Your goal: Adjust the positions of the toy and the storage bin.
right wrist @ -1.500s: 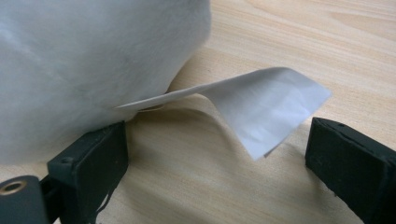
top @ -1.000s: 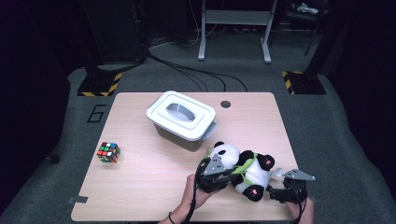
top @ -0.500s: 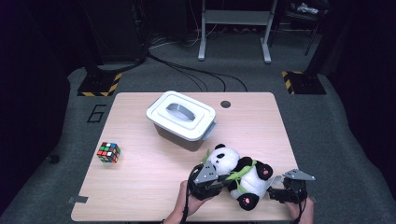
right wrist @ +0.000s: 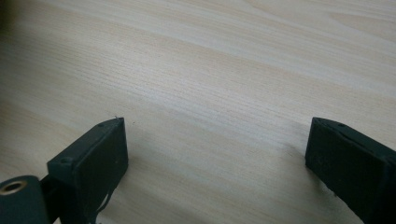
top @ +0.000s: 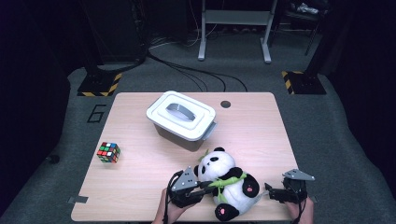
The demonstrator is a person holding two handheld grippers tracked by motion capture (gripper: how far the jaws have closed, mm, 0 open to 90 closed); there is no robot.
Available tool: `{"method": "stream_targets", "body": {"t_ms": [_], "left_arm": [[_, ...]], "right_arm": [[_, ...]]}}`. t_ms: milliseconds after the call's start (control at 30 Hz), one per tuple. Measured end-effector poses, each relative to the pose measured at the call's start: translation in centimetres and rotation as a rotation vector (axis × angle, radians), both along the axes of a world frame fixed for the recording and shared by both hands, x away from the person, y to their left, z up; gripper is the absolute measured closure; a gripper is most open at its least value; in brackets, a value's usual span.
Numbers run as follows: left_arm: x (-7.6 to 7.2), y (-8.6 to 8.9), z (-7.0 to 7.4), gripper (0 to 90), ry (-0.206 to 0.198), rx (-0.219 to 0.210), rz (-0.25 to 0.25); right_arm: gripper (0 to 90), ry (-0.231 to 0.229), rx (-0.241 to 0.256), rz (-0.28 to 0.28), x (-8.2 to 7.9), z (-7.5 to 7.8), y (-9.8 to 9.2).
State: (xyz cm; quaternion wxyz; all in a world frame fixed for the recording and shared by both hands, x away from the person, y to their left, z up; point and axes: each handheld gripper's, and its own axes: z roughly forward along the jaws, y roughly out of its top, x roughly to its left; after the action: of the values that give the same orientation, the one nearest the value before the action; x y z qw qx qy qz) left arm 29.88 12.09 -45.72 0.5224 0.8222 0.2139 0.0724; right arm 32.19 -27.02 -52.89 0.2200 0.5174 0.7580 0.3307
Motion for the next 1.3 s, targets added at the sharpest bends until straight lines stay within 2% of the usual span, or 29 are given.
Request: {"method": "stream_targets", "body": {"t_ms": [133, 267, 300, 367, 500, 733, 833, 967, 1067, 1133, 1200, 1300], "left_arm": [[0.0, 0.3, 0.0, 79.7, -0.003, 0.001, 0.009], [0.1, -0.4, 0.0, 77.5, -0.018, 0.009, 0.011], [0.2, -0.7, 0.1, 75.3, -0.02, 0.015, 0.007], [0.5, -1.1, 0.3, 63.5, -0.016, 0.012, 0.003], [1.7, -2.4, 0.7, 47.4, -0.003, 0.01, -0.015], [3.4, -4.8, 1.4, 36.2, 0.026, 0.034, -0.059], [4.1, -5.8, 1.7, 35.9, 0.031, 0.059, -0.079], [4.7, -6.9, 1.3, 37.8, 0.052, 0.095, -0.103], [4.8, -7.1, 0.9, 42.5, 0.061, 0.094, -0.087], [4.8, -7.1, 0.6, 50.8, 0.06, 0.097, -0.089], [4.7, -7.0, 0.3, 63.1, 0.079, 0.082, -0.107], [4.6, -6.6, 0.0, 69.6, 0.08, 0.061, -0.114]], "right_arm": [[5.3, 0.0, -0.002, -0.001, 0.0, 0.0, 0.0], [5.3, 0.0, -0.001, -0.001, 0.0, 0.0, 0.0], [5.3, 0.0, -0.001, -0.001, 0.0, 0.0, 0.0], [5.3, 0.0, -0.001, -0.001, 0.0, 0.0, 0.0], [5.3, 0.0, 0.001, -0.001, 0.0, 0.0, 0.0], [5.3, -0.001, 0.005, -0.002, 0.0, 0.0, 0.0], [5.3, 0.002, 0.009, -0.005, 0.0, 0.0, 0.0], [5.3, 0.005, 0.015, -0.009, -0.1, 0.0, 0.0], [5.3, 0.004, 0.013, -0.006, 0.0, 0.0, 0.0], [5.3, 0.004, 0.012, -0.006, 0.0, 0.0, 0.0], [5.3, 0.002, 0.01, -0.004, 0.0, 0.0, 0.0], [5.3, 0.004, 0.012, -0.005, 0.0, 0.0, 0.0]]}}
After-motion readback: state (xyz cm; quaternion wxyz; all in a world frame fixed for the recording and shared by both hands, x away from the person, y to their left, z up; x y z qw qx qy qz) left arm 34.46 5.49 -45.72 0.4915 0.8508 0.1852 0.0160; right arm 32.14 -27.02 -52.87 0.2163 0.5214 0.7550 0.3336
